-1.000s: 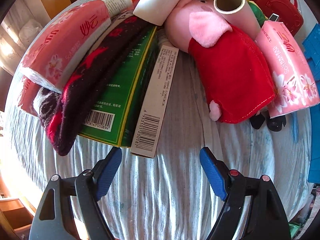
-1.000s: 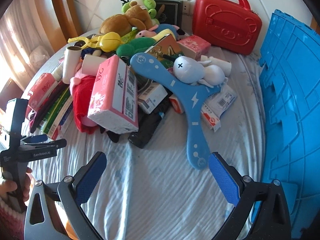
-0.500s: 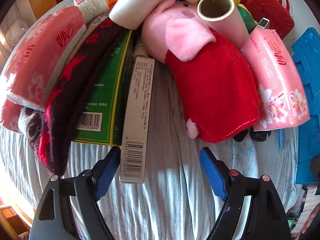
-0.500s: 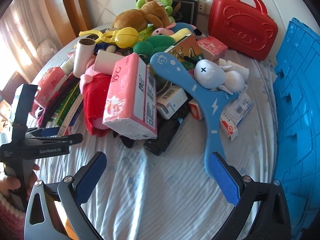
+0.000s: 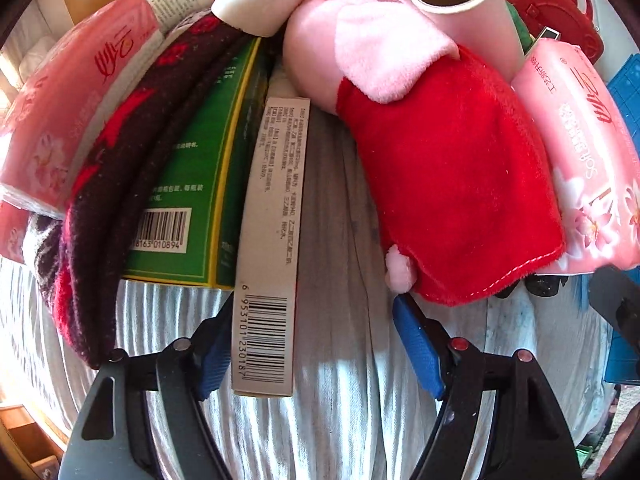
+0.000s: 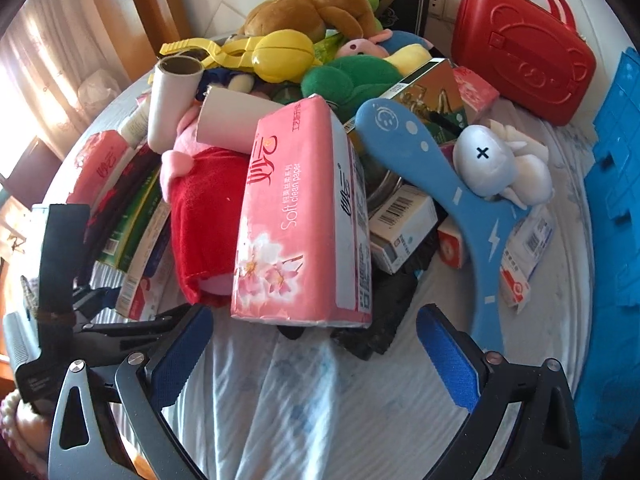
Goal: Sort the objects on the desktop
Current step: 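Grasp the long white barcode box with the left gripper while the right gripper grasps a pink tissue pack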
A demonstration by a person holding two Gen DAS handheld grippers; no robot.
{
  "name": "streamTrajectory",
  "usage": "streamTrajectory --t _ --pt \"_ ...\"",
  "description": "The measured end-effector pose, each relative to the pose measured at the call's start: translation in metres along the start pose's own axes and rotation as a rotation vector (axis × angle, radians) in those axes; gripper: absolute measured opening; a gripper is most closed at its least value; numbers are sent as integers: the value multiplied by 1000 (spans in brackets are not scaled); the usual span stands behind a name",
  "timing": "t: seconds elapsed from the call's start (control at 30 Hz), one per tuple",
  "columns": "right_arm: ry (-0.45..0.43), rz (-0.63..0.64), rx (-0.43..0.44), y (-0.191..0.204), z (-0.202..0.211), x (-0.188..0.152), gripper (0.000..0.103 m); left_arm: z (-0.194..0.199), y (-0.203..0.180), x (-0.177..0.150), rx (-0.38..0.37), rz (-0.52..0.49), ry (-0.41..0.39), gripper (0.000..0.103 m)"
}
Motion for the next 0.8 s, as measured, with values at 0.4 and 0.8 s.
streamTrajectory --t 0.4,0.8 --pt "-31 26 -41 0 3 -17 56 20 -14 -32 4 -39 -21 26" --pt "84 -28 3 -24 9 -101 55 32 -29 -100 19 -119 12 26"
Point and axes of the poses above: each gripper's, at about its wrist camera, not at the fingertips, and z roughly against the way its jaws point, y to its left, x to its top, the point moved 2 cm from there along -z, roughly the way its jaws point, and after that the axes turned 4 degrees about y, right-handed, at the moved point
